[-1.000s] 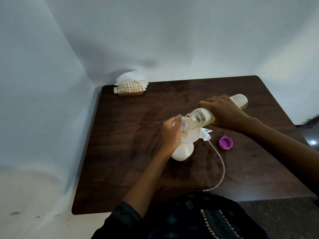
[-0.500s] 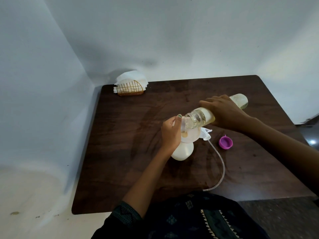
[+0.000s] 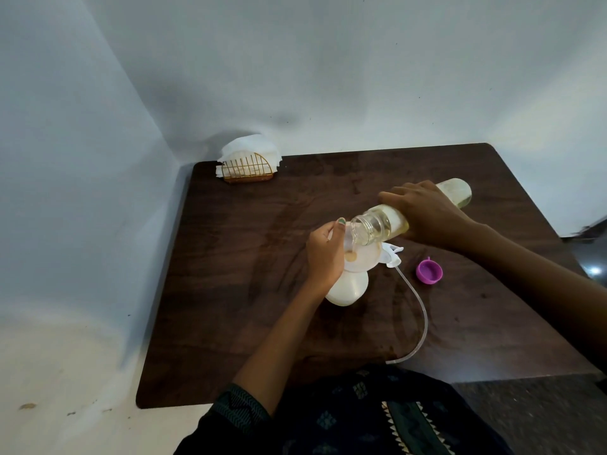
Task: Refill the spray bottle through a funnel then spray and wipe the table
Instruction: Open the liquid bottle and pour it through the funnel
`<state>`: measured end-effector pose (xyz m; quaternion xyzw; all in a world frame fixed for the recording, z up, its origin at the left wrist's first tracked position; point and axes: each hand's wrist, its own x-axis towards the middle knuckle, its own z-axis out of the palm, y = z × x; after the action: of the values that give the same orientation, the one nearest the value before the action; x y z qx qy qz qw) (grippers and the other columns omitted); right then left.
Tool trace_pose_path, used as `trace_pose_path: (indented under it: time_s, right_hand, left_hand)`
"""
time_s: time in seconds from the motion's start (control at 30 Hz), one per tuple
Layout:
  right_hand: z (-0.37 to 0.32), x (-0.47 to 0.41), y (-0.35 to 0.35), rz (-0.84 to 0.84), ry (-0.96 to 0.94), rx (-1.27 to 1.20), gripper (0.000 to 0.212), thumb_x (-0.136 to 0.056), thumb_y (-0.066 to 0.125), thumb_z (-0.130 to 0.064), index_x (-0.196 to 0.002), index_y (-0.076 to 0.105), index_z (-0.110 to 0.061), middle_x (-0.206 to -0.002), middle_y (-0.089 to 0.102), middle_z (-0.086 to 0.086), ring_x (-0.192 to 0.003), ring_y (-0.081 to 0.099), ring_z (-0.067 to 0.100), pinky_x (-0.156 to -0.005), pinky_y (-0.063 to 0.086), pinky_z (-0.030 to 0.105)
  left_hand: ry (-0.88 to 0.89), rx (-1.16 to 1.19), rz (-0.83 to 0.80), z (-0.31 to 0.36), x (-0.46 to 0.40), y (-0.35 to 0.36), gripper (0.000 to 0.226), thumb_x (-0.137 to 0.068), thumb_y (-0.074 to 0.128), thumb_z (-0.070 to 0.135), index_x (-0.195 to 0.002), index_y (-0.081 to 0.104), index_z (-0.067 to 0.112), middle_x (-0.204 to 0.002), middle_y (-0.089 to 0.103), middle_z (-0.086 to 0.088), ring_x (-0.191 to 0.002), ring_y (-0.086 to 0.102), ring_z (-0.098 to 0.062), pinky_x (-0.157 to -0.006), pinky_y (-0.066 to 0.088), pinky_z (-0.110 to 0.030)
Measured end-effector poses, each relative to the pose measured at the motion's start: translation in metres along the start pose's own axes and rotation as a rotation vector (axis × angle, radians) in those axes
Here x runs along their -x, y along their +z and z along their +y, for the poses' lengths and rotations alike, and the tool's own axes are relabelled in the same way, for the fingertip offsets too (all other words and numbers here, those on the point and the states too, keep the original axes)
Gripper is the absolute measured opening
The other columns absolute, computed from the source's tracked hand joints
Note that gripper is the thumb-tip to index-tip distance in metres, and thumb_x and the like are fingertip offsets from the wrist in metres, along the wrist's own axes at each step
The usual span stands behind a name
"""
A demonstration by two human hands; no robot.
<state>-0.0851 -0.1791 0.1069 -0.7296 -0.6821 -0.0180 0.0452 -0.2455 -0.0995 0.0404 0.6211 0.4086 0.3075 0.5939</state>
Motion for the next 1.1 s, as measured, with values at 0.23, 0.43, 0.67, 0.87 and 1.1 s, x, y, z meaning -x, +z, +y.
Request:
trace_pose_path:
  time_s: [0.23, 0.43, 0.67, 0.87, 1.1]
  right_hand:
    - [-0.0015, -0.0002, -0.0002, -0.001, 0.003, 0.001, 0.048, -0.066, 0.077, -0.03, -0.107, 0.057, -0.016, -0.094, 0.065, 0.005, -0.089, 0.06, 0.031, -0.078, 0.036, 0.04]
    - [-0.0019, -0.0008, -0.0017, 0.005, 0.007, -0.008, 0.046, -0.067, 0.077, -0.03, -0.106, 0.057, -0.016, -0.093, 0.064, 0.004, -0.089, 0.06, 0.03, -0.078, 0.036, 0.04]
    - [-0.0015, 0.0006, -0.0026, 0.014, -0.001, -0.011, 0.045, -0.066, 0.077, -0.03, -0.104, 0.057, -0.016, -0.092, 0.064, 0.005, -0.088, 0.06, 0.031, -0.077, 0.036, 0.04]
    - [-0.0018, 0.0006, -0.0025, 0.016, -0.001, -0.011, 0.046, -0.067, 0.077, -0.03, -0.106, 0.057, -0.016, -0.093, 0.064, 0.004, -0.089, 0.06, 0.03, -0.077, 0.034, 0.039]
    - [-0.0022, 0.0006, -0.0012, 0.015, -0.004, -0.009, 0.047, -0.067, 0.076, -0.033, -0.107, 0.057, -0.017, -0.094, 0.064, 0.004, -0.089, 0.06, 0.03, -0.077, 0.035, 0.039]
  left_hand:
    - [0.008, 0.005, 0.006, -0.0005, 0.0003, -0.0011, 0.039, -0.096, 0.048, 0.022, -0.067, 0.054, -0.004, -0.058, 0.044, -0.005, -0.058, 0.039, -0.014, -0.057, 0.029, -0.03]
    - [0.013, 0.009, -0.003, 0.0001, -0.0003, -0.0016, 0.044, -0.091, 0.048, 0.031, -0.068, 0.053, -0.007, -0.058, 0.043, -0.005, -0.059, 0.038, -0.014, -0.057, 0.029, -0.03]
    - [0.001, 0.01, -0.009, 0.0008, -0.0005, -0.0001, 0.038, -0.095, 0.049, 0.024, -0.064, 0.053, 0.002, -0.057, 0.044, -0.003, -0.059, 0.039, -0.013, -0.058, 0.03, -0.03]
    - [-0.003, 0.001, -0.015, 0.0018, 0.0001, 0.0001, 0.04, -0.096, 0.048, 0.021, -0.057, 0.051, 0.013, -0.054, 0.045, 0.003, -0.054, 0.04, -0.007, -0.052, 0.031, -0.022]
    - [-0.001, 0.004, -0.016, 0.0, 0.0, -0.0011, 0.037, -0.096, 0.047, 0.022, -0.063, 0.053, 0.009, -0.057, 0.047, 0.001, -0.057, 0.042, -0.011, -0.056, 0.032, -0.029]
